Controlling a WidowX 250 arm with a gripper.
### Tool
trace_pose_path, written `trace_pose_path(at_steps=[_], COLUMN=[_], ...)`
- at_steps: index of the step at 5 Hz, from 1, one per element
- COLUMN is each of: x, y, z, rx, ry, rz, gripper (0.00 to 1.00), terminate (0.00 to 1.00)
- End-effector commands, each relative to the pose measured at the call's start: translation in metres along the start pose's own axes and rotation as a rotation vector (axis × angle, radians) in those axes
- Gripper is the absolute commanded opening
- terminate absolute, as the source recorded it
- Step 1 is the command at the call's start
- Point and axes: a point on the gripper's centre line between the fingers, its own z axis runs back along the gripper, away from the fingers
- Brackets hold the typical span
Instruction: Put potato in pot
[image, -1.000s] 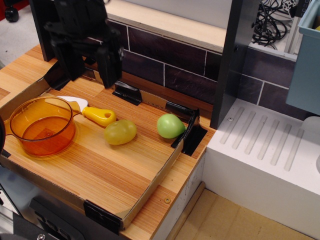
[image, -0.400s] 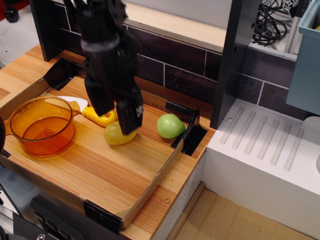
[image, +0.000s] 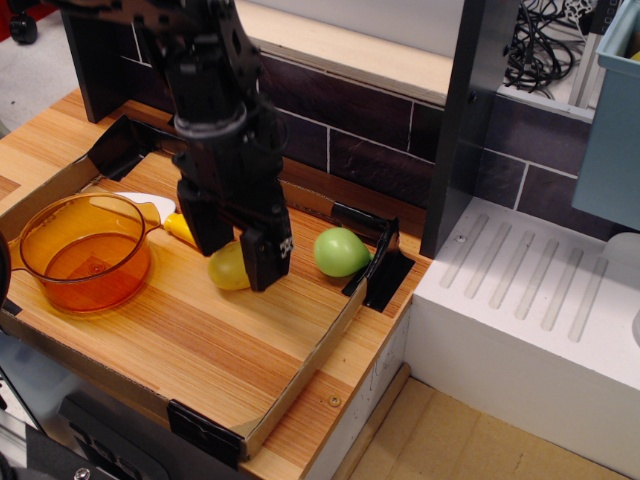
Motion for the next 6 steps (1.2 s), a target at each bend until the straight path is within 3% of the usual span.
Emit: trace_pose_path(at_steps=[1, 2, 3, 4, 5, 6], x=[0.007, 0.006, 0.005, 0.003, 0.0, -0.004], y=[0.01, 0.006, 0.005, 0.005, 0.009, 0.017], z=[-0.006, -0.018, -0.027, -0.018, 0.011, 0.057], rx=[0.044, 0.056, 0.068, 0.037, 0.017, -0.008], ry=[-0.034, -0.024, -0.01, -0.021, -0.043, -0.111], rz=[0.006, 0.006, 0.019, 0.017, 0.045, 0.103], gripper=[1.0, 1.0, 0.0, 0.0, 0.0, 0.0], terminate=[0.0, 0.0, 0.0, 0.0, 0.0, 0.0])
